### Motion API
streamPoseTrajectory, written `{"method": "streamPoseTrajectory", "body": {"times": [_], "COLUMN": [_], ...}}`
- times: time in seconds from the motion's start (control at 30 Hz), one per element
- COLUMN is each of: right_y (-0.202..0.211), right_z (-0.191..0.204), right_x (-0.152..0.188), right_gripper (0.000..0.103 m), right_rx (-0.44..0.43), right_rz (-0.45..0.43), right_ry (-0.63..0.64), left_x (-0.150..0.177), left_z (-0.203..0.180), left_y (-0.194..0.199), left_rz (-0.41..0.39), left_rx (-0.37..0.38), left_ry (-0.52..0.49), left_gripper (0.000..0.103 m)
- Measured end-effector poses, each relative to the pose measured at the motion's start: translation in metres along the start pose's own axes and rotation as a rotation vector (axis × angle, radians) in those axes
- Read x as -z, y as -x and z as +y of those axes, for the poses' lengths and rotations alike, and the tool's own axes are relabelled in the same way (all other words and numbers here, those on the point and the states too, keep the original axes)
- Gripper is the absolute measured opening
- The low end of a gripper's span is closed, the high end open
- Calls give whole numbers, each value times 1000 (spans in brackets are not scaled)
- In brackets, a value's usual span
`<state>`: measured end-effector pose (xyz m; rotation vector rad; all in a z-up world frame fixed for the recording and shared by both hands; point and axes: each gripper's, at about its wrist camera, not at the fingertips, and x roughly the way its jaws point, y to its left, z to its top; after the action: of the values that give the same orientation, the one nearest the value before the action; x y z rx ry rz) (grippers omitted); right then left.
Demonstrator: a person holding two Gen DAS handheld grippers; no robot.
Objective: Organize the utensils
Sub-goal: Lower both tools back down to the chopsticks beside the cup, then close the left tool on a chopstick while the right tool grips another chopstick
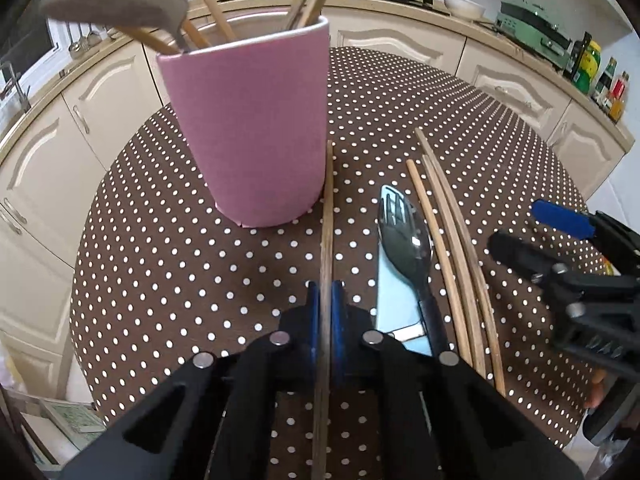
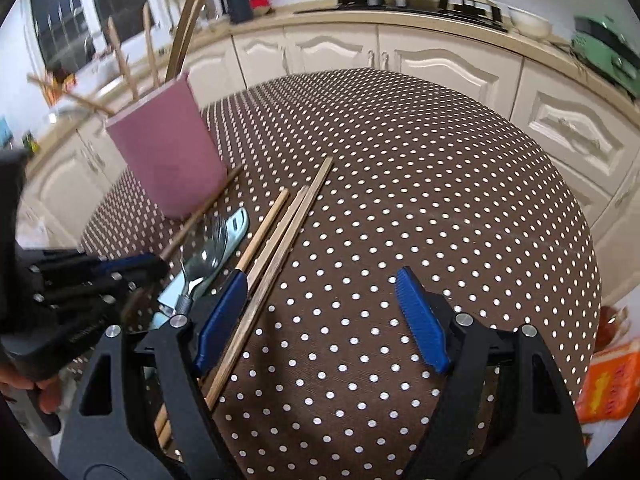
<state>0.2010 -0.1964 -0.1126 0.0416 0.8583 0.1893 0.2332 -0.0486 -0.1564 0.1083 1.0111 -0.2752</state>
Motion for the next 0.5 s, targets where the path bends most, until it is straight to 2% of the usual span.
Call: {"method": "streamPoseTrajectory", "body": {"times": [0.13, 0.27, 0.5], "right_y": [-10, -19, -30], "right_z": [11, 11, 15], "right_x": [-2, -2, -12], "right_gripper": [76, 76, 76], "right_rx": [64, 94, 98], "right_rz": [26, 52, 89], "right_ry": [63, 72, 93], "left_x": [10, 23, 40], "left_z": [3, 7, 4], "left_y": [6, 13, 26], "left_rz": [2, 2, 39], "left_rx": [28, 44, 30], "left_ry": [43, 64, 75], "left_gripper": [6, 6, 7]}}
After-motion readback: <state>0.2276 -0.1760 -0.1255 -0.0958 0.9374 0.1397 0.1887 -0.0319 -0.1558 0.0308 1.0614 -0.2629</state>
